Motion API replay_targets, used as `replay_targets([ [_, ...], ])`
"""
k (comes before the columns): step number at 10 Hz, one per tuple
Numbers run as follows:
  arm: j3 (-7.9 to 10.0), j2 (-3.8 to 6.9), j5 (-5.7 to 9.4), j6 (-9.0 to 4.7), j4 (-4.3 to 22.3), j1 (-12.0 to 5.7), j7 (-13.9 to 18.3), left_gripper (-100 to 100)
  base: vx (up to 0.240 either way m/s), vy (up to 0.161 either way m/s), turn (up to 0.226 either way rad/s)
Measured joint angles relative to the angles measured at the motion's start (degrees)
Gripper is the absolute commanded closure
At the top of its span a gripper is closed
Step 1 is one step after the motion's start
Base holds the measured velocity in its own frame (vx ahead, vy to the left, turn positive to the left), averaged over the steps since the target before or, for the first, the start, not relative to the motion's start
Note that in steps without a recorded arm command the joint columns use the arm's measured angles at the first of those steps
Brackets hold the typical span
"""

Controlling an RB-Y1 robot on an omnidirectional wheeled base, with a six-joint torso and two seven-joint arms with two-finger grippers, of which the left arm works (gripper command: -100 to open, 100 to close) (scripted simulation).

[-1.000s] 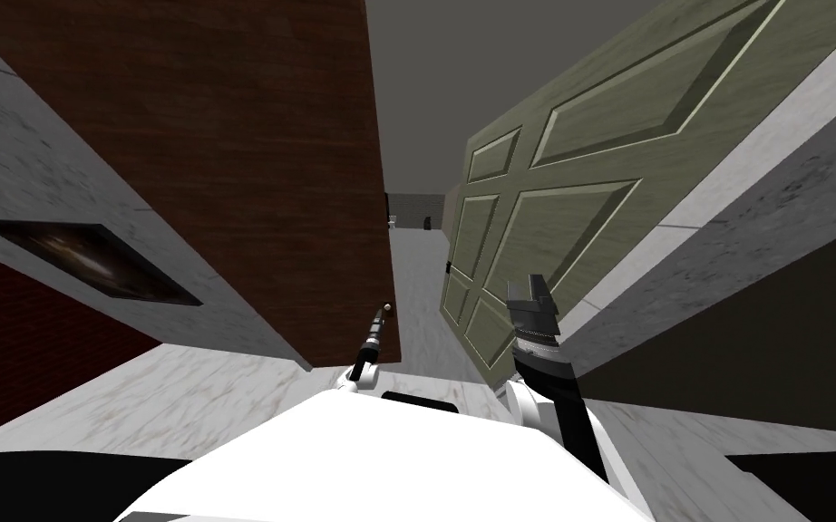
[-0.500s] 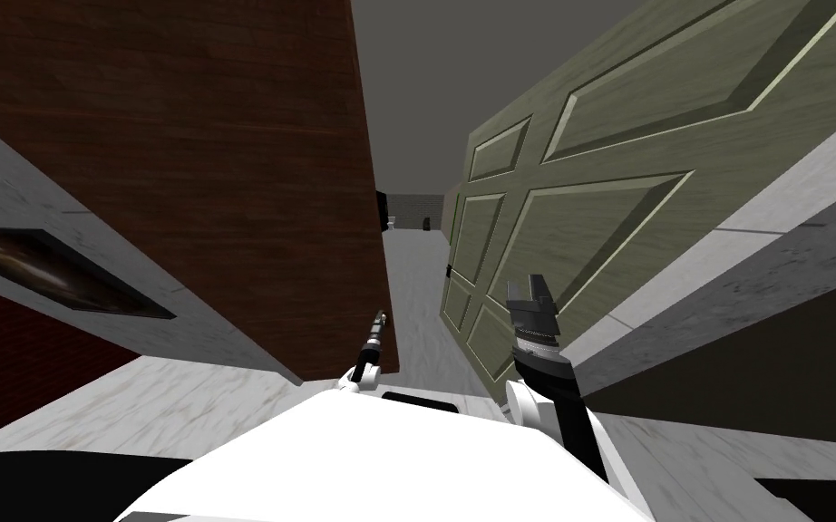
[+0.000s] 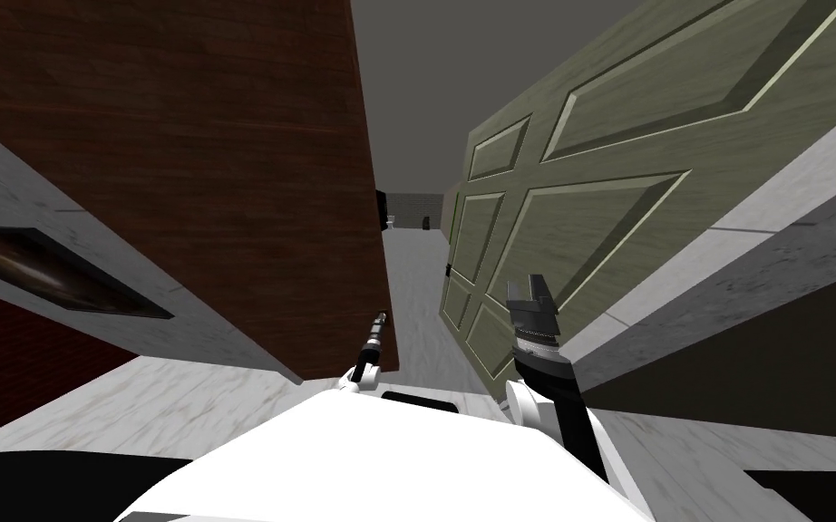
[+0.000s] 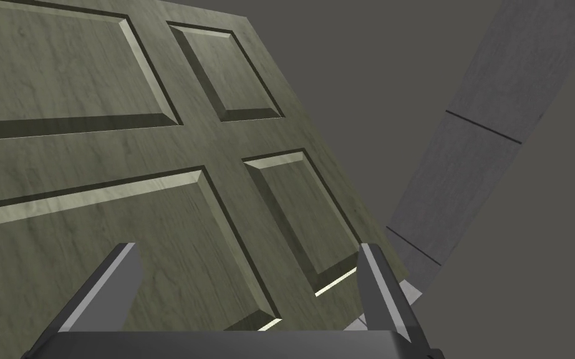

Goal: Push the door open

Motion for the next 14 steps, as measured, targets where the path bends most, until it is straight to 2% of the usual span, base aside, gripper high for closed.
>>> replay_targets([
  [1,0.0,-0.01,0.0,0.01,0.02,0.02,0.01,100,0.098,0.022,-0.082],
  [3,0.76,-0.18,1.06,0.5,-0.34,0.7,-1.04,100,0.172,0.019,-0.055],
  [4,1.12,-0.23,1.59,0.9,-1.76,1.6,-1.66,100,0.2,0.034,-0.064],
  [5,1.86,0.12,2.45,0.56,-0.84,0.77,-2.22,100,0.2,0.028,-0.091],
  [6,2.8,0.59,3.49,-1.0,1.52,-0.68,-2.73,100,0.154,0.015,-0.014],
  [7,3.4,0.49,4.0,-1.87,1.78,-1.06,-3.41,100,0.068,0.012,0.008],
  [8,3.43,0.5,4.06,-1.37,0.03,-0.41,-3.7,100,0.1,0.021,-0.105],
  [9,3.9,0.21,4.8,0.13,-3.65,1.88,-4.53,100,0.093,0.03,-0.042],
  [10,4.56,0.54,5.52,-0.3,-1.36,0.46,-4.98,100,0.098,0.027,-0.06],
  [11,5.58,0.64,6.55,-2.05,2.08,-1.41,-5.61,100,0.098,0.022,-0.04],
  [12,5.87,0.12,6.89,-1.41,-0.62,0.29,-6.46,100,0.124,0.034,-0.04],
  [13,6.51,0.27,7.7,-0.24,-2.91,1.6,-7.11,100,0.085,0.041,0.029],
  [14,7.23,0.62,8.32,-0.7,-2.03,0.92,-7.52,100,0.092,0.069,-0.023],
])
